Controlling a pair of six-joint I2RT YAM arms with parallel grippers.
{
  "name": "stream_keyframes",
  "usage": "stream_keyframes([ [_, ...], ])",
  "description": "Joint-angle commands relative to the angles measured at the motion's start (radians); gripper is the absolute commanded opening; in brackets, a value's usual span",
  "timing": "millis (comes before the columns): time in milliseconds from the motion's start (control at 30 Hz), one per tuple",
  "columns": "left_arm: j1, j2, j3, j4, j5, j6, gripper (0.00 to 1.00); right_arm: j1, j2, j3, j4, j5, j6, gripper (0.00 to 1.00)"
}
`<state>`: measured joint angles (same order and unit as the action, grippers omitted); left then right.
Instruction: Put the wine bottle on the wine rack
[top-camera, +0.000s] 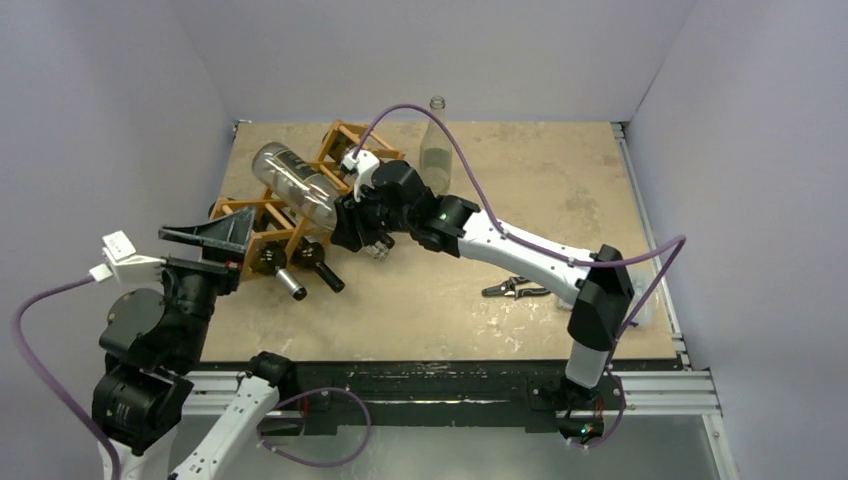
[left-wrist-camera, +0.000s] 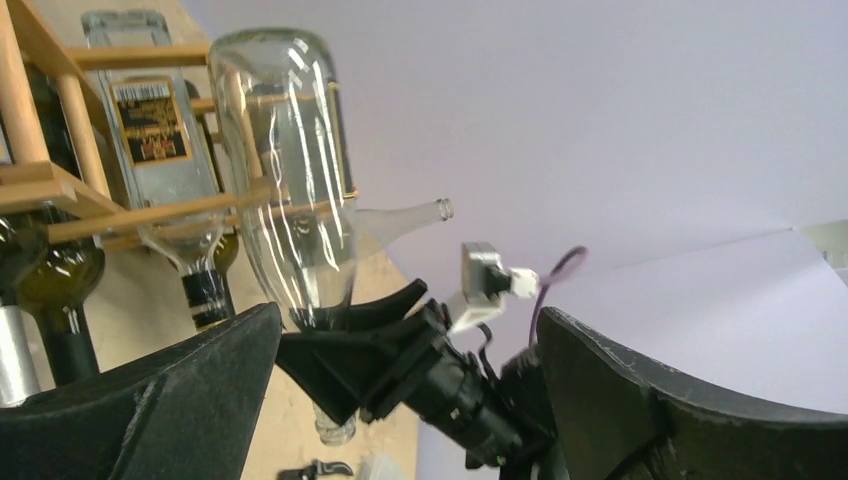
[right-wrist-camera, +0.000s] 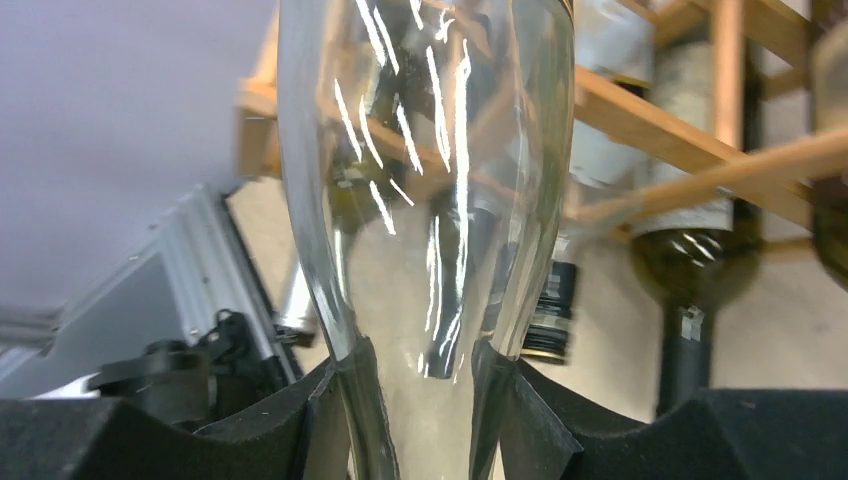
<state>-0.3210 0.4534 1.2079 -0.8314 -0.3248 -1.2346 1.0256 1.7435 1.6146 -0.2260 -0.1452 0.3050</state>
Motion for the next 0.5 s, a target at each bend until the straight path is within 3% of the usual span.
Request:
stream_keyframes([
  [0, 0.002, -0.047, 0.04, 0.044, -0.053, 0.17, 1.0, -0.073, 0.001, 0.202, 0.06, 0.026, 0.038, 0.0],
  [233, 0.002, -0.132, 0.064, 0.05, -0.1, 0.383, 1.0, -0.113, 0.111, 0.4, -0.033, 0.029, 0.028, 0.0],
  [467, -0.002, -0.192, 0.082, 0.005, -0.163, 0.478, 1.0, -0.13, 0.212, 0.565, -0.099, 0.039, 0.022, 0.0],
])
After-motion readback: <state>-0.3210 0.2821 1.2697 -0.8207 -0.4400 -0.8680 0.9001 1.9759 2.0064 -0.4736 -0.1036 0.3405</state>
